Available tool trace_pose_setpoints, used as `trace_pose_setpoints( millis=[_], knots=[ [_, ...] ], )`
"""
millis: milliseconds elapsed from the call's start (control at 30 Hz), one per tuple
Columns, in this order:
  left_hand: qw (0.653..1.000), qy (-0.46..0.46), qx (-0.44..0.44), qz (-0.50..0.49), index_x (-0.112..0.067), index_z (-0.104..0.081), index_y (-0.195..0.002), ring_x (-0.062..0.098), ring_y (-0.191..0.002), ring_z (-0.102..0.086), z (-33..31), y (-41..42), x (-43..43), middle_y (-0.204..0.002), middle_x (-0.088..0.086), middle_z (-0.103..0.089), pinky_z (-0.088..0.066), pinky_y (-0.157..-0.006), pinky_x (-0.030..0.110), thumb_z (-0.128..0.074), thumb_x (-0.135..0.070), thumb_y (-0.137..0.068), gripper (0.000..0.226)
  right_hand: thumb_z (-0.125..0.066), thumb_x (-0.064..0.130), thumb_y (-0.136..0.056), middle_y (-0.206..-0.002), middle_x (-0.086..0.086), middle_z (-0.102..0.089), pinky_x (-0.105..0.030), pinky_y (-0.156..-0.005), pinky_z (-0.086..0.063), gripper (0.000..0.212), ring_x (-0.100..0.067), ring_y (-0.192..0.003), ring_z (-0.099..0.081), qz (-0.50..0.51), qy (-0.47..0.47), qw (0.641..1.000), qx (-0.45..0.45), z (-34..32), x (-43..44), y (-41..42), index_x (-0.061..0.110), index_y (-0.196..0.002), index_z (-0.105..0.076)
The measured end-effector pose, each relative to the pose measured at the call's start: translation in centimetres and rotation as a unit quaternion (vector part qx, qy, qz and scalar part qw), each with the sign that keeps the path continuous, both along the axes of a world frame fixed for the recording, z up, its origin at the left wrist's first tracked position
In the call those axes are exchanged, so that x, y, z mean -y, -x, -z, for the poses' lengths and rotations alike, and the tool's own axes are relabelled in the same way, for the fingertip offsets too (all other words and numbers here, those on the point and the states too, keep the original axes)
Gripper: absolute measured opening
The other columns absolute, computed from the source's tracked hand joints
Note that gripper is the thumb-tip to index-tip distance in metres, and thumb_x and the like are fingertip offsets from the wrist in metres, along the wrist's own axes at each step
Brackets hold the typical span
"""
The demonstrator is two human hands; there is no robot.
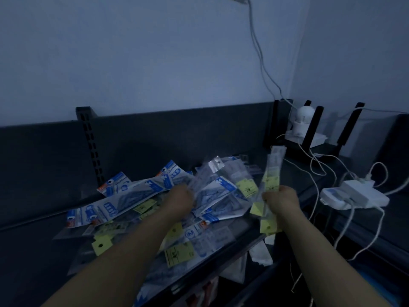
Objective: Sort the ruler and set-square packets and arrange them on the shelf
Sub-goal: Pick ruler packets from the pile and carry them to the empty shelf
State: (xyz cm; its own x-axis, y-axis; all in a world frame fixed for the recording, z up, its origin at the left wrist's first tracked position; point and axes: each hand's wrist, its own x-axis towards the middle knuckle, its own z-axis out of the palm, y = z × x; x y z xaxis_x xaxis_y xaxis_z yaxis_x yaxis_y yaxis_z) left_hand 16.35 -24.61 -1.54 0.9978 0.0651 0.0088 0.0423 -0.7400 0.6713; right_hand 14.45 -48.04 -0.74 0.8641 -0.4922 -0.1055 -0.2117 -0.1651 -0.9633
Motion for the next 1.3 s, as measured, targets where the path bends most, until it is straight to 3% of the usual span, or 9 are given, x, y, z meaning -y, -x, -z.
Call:
trace_pose_setpoints(
  millis=[133, 233, 333, 533, 633, 867, 967, 1067, 1300],
  knots=[
    [1.000, -0.012, 0.024, 0.006, 0.002, -0.058, -0.104, 0.037, -0.108, -0.057, -0.9, 1.0, 0.6, -0.116, 0.024, -0.062, -0.044, -0.084, 0.035, -0.039, -0.014, -0.100, 0.025, -0.058, 0.000, -0.087, -0.090, -0.016, -0.062, -0.037, -0.074, -0.051, 0.013, -0.029, -0.078, -0.060, 0.031, -0.019, 0.999, 0.022, -1.0, 2.0, 0.5, 0.000, -0.099, -0.063],
    [0.998, 0.037, 0.053, 0.005, -0.002, -0.053, -0.097, 0.028, -0.076, -0.057, -1.5, 1.6, 1.2, -0.093, 0.019, -0.062, -0.040, -0.059, 0.032, -0.038, -0.014, -0.100, 0.020, -0.060, -0.002, -0.087, -0.094, -0.017, -0.063, -0.037, -0.072, -0.052, 0.017, -0.030, -0.078, -0.062, 0.006, -0.082, 0.996, 0.038, -1.0, 1.1, 0.7, 0.001, -0.103, -0.061],
    [0.986, 0.161, 0.044, 0.014, 0.000, -0.055, -0.092, 0.015, -0.060, -0.049, -2.0, 2.3, 2.2, -0.071, 0.005, -0.053, -0.036, -0.049, 0.027, -0.046, -0.013, -0.098, 0.016, -0.059, -0.004, -0.087, -0.095, -0.019, -0.065, -0.034, -0.063, -0.053, 0.015, -0.029, -0.074, -0.062, -0.031, -0.124, 0.991, 0.045, -0.6, -1.3, 0.7, 0.001, -0.101, -0.061],
    [0.893, 0.447, -0.053, 0.014, -0.006, -0.055, -0.097, 0.023, -0.076, -0.063, -2.6, 5.0, 2.6, -0.089, 0.010, -0.064, -0.058, -0.062, 0.032, -0.048, -0.004, -0.099, 0.008, -0.058, -0.003, -0.089, -0.089, -0.018, -0.068, -0.045, -0.071, -0.056, 0.011, -0.032, -0.073, -0.065, -0.113, -0.184, 0.975, 0.053, 0.1, -6.7, 0.4, 0.003, -0.097, -0.062],
    [0.890, 0.454, -0.040, -0.021, -0.006, -0.053, -0.109, 0.026, -0.085, -0.065, -2.1, 6.2, 1.0, -0.106, 0.012, -0.062, -0.056, -0.052, 0.026, -0.048, -0.013, -0.100, 0.012, -0.061, -0.001, -0.088, -0.090, -0.019, -0.070, -0.050, -0.072, -0.057, 0.011, -0.034, -0.075, -0.067, -0.156, -0.188, 0.968, 0.061, 0.3, -9.5, 0.4, 0.000, -0.098, -0.064],
    [0.890, 0.442, 0.041, -0.104, -0.014, -0.053, -0.116, 0.028, -0.099, -0.063, -0.8, 9.1, -5.7, -0.118, 0.009, -0.060, -0.059, -0.076, 0.040, -0.047, -0.017, -0.099, 0.018, -0.062, 0.006, -0.089, -0.085, -0.014, -0.072, -0.038, -0.060, -0.059, 0.006, -0.027, -0.069, -0.069, -0.271, -0.169, 0.944, 0.079, -0.3, -16.3, 2.7, 0.006, -0.093, -0.066],
    [0.894, 0.418, 0.076, -0.145, -0.018, -0.058, -0.104, 0.029, -0.097, -0.064, -0.7, 11.3, -8.6, -0.108, 0.010, -0.065, -0.054, -0.088, 0.050, -0.045, -0.020, -0.099, 0.015, -0.063, 0.010, -0.089, -0.088, -0.014, -0.072, -0.048, -0.070, -0.059, 0.006, -0.031, -0.075, -0.070, -0.308, -0.147, 0.936, 0.082, -0.4, -19.8, 4.1, 0.009, -0.094, -0.066],
    [0.887, 0.416, 0.106, -0.167, -0.010, -0.058, -0.098, 0.022, -0.074, -0.064, -0.9, 14.2, -11.6, -0.087, 0.011, -0.064, -0.059, -0.067, 0.034, -0.041, -0.015, -0.101, 0.018, -0.062, 0.011, -0.091, -0.087, -0.014, -0.071, -0.045, -0.065, -0.059, 0.004, -0.029, -0.071, -0.069, -0.348, -0.149, 0.922, 0.084, -0.4, -23.3, 5.7, 0.013, -0.090, -0.065],
    [0.880, 0.393, 0.138, -0.228, -0.001, -0.061, -0.104, 0.043, -0.095, -0.064, -0.5, 22.3, -20.3, -0.102, 0.024, -0.068, -0.052, -0.084, 0.061, -0.047, -0.020, -0.094, 0.026, -0.065, 0.011, -0.089, -0.092, -0.021, -0.070, -0.058, -0.072, -0.056, 0.002, -0.038, -0.078, -0.069, -0.419, -0.148, 0.893, 0.077, -0.2, -33.0, 11.8, 0.009, -0.090, -0.065]
  ],
)
